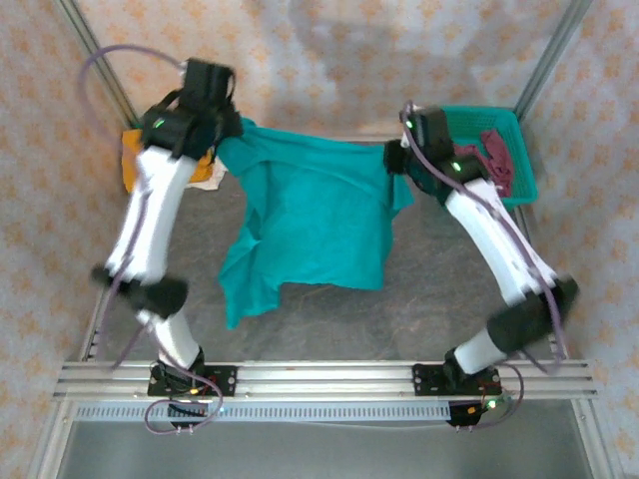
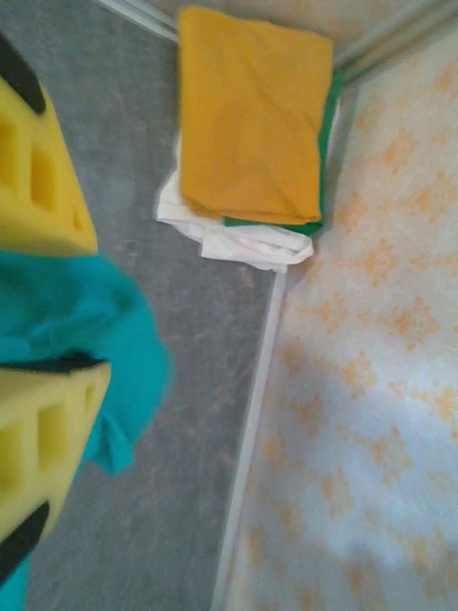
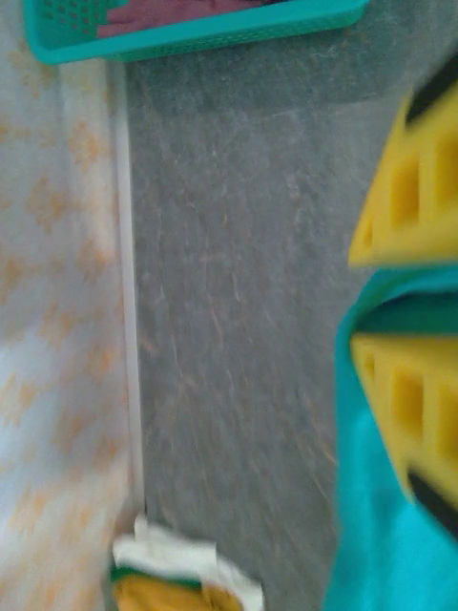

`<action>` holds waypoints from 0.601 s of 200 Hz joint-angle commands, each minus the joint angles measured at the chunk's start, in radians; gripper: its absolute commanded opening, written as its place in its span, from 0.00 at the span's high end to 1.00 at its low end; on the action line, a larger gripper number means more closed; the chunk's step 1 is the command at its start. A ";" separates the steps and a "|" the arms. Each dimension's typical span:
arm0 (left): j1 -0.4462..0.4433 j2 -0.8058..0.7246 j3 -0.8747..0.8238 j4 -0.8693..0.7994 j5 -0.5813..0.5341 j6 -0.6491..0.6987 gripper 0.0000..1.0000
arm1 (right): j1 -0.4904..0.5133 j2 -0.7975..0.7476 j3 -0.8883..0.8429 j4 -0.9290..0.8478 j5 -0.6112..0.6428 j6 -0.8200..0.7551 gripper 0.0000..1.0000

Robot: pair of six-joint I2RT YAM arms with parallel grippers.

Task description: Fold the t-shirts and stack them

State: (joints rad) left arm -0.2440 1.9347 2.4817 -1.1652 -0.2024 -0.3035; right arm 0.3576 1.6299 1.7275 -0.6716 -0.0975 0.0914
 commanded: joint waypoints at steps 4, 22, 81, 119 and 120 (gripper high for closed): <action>0.090 0.425 0.491 -0.196 -0.028 0.102 0.61 | -0.102 0.299 0.339 -0.128 -0.062 0.075 0.24; 0.117 0.536 0.678 -0.378 -0.058 0.017 0.47 | -0.104 0.340 0.409 -0.186 -0.083 0.048 0.22; -0.103 -0.210 -0.839 0.288 0.006 -0.010 0.54 | -0.027 -0.177 -0.506 0.197 -0.116 0.145 0.26; -0.096 -0.395 -1.186 0.582 0.196 -0.074 0.54 | -0.021 -0.232 -0.685 0.229 -0.047 0.171 0.30; -0.096 -0.390 -1.185 0.580 0.197 -0.073 0.54 | -0.021 -0.228 -0.682 0.227 -0.045 0.169 0.30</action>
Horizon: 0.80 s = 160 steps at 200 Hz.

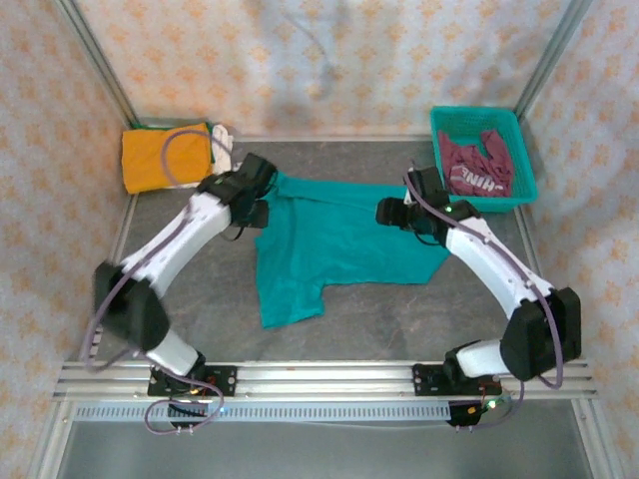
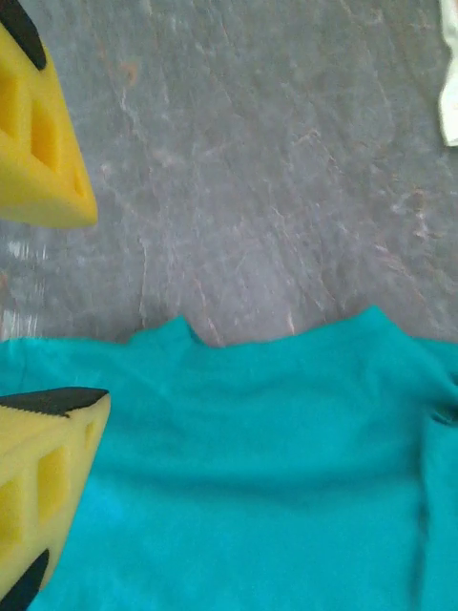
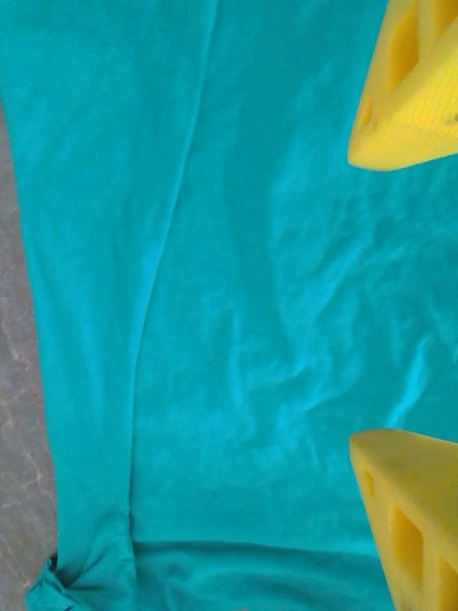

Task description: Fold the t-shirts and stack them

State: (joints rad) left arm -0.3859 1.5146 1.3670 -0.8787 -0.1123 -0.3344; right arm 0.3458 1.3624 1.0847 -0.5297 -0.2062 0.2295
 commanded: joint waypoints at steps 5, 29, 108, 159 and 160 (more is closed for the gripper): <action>0.046 0.055 -0.064 0.284 0.104 -0.045 0.55 | -0.011 0.066 -0.022 0.074 0.079 0.031 0.30; 0.045 0.162 -0.090 0.345 0.164 -0.103 0.57 | -0.039 0.198 0.053 0.093 0.141 0.091 0.34; 0.085 0.259 -0.349 0.577 0.269 -0.334 0.56 | -0.004 0.461 0.174 0.130 0.074 0.141 0.42; 0.265 0.224 -0.398 0.493 0.207 -0.337 0.56 | 0.006 0.347 0.084 0.172 0.007 0.185 0.43; 0.270 0.222 -0.398 0.490 0.206 -0.336 0.56 | 0.005 0.343 0.084 0.171 0.008 0.186 0.43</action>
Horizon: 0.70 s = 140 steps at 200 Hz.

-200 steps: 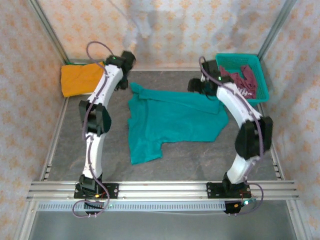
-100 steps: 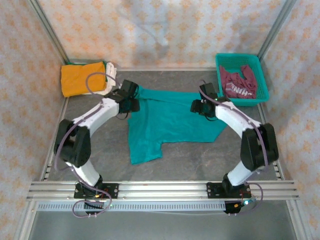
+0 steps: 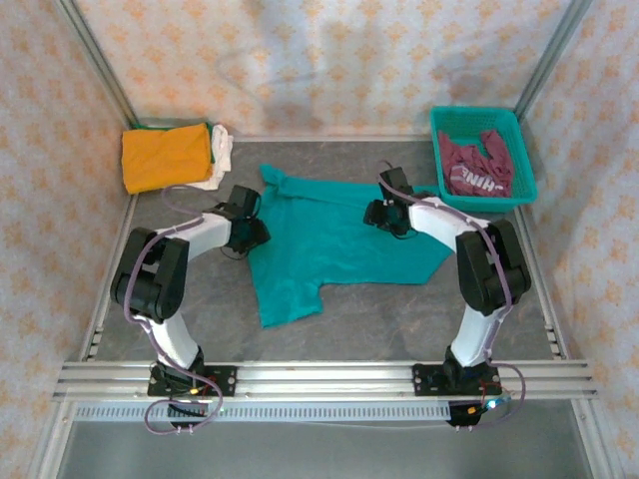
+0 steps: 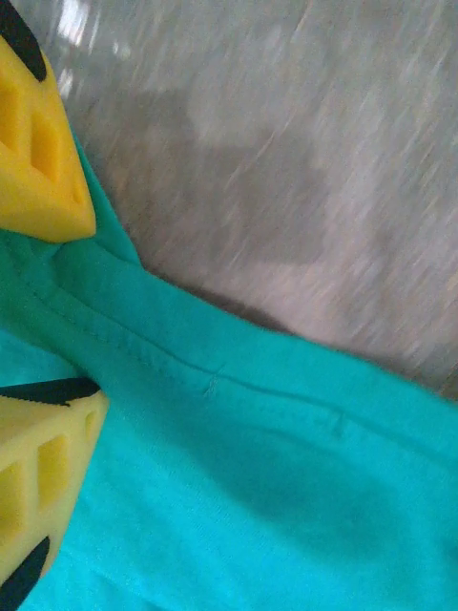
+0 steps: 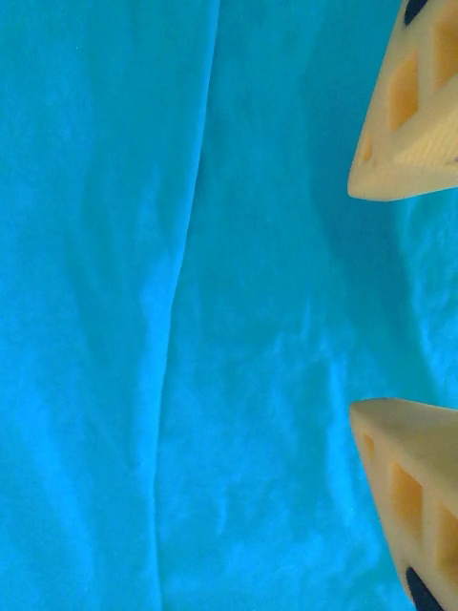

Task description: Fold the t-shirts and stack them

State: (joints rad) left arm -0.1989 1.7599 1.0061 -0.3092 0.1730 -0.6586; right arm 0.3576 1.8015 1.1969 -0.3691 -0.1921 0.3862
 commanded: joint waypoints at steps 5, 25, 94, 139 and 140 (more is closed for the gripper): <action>0.105 -0.035 -0.040 -0.088 -0.085 -0.009 0.56 | -0.010 -0.117 -0.036 0.003 0.005 0.032 0.43; 0.185 -0.073 -0.043 -0.115 -0.093 0.015 0.55 | -0.048 -0.209 -0.096 0.000 0.044 0.080 0.43; 0.099 -0.175 0.080 -0.279 -0.258 0.144 0.51 | -0.163 -0.254 -0.206 -0.076 0.032 0.114 0.43; 0.006 -0.276 0.001 -0.212 -0.215 0.154 0.51 | -0.178 -0.254 -0.273 0.027 -0.046 0.056 0.43; 0.007 -0.275 0.000 -0.210 -0.212 0.154 0.51 | -0.177 -0.252 -0.272 0.028 -0.049 0.057 0.43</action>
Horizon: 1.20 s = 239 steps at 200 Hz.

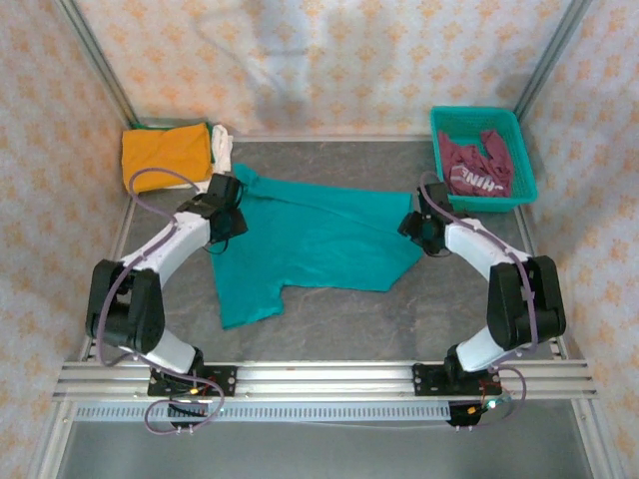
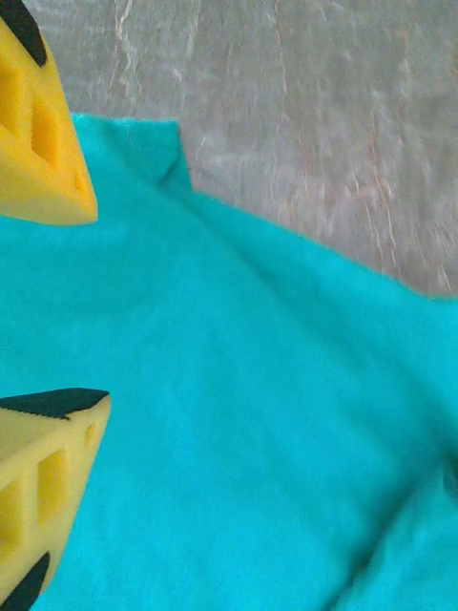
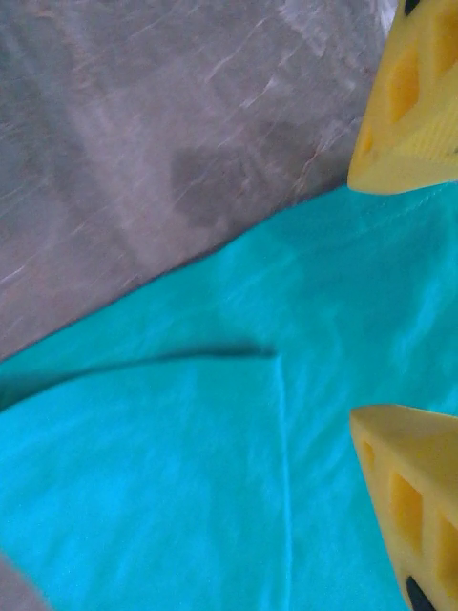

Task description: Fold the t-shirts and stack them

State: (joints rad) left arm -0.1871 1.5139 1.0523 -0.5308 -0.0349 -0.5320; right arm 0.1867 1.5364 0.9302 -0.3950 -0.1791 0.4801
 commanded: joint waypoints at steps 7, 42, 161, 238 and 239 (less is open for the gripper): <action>-0.006 -0.016 -0.053 0.024 0.002 0.026 0.51 | -0.006 0.034 0.010 0.066 -0.083 -0.034 0.43; -0.006 0.058 -0.059 0.054 0.020 0.012 0.52 | 0.001 0.134 0.095 0.092 -0.096 0.001 0.50; -0.005 0.084 -0.101 0.072 -0.012 0.004 0.52 | -0.003 0.323 0.176 0.199 -0.097 0.058 0.80; -0.006 0.105 -0.113 0.073 -0.029 0.004 0.52 | -0.003 0.263 0.196 0.112 -0.062 0.054 0.84; -0.005 0.105 -0.113 0.073 -0.029 0.004 0.52 | -0.004 0.263 0.197 0.112 -0.062 0.055 0.84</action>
State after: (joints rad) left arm -0.1963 1.6032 0.9596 -0.4728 -0.0200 -0.5243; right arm 0.1841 1.8416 1.0996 -0.2401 -0.2672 0.5358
